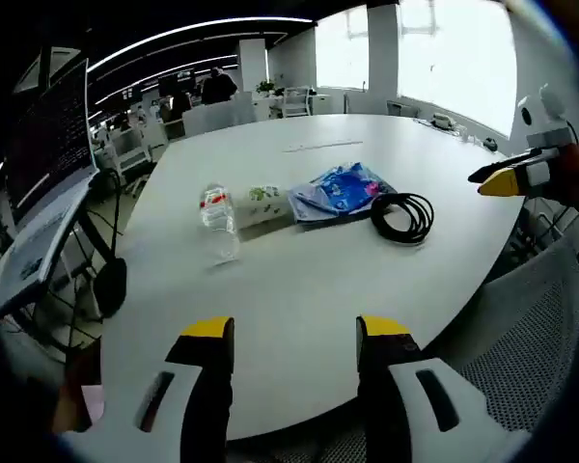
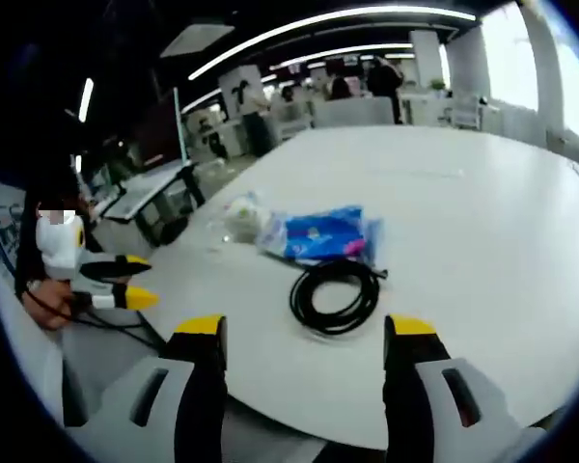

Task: Arrange the tabletop items into an orderly group along one side of the table until the central work area is clear of visible clutter.

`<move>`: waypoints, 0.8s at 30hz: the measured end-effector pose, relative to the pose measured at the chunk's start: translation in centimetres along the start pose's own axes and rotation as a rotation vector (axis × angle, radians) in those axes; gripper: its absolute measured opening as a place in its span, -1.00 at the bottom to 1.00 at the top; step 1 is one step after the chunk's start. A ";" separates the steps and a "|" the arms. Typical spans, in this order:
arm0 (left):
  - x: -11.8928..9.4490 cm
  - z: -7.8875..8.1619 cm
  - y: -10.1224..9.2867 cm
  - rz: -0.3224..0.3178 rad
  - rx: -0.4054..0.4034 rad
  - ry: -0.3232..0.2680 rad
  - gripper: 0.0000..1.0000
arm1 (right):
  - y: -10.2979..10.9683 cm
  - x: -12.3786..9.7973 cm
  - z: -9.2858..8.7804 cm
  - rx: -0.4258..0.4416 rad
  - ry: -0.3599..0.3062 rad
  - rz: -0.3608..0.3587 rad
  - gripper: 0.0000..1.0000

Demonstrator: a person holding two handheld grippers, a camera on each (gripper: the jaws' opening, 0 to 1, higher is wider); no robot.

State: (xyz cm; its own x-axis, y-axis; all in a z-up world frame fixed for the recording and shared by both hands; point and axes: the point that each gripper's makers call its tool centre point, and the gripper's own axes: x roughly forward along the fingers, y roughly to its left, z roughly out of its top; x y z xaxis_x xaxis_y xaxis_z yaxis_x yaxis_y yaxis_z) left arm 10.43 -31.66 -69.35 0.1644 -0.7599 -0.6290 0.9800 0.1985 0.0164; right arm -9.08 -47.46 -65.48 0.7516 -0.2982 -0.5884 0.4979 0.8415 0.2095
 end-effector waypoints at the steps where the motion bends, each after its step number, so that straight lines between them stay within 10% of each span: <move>1: 0.0 0.1 -0.1 -0.004 0.008 -0.003 0.00 | -0.2 -0.1 0.0 0.003 -0.005 -0.010 0.29; 24: -0.5 0.8 -0.9 -0.108 -0.084 -0.066 -0.04 | -0.2 -1.2 -0.9 0.083 -0.072 -0.139 0.29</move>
State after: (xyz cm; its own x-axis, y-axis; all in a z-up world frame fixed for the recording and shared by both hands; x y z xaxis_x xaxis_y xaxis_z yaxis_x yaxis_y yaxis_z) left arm 9.60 -32.00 -68.44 0.0686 -0.8181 -0.5710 0.9799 0.1627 -0.1154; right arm -10.48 -46.90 -65.52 0.7006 -0.4433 -0.5591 0.6311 0.7507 0.1956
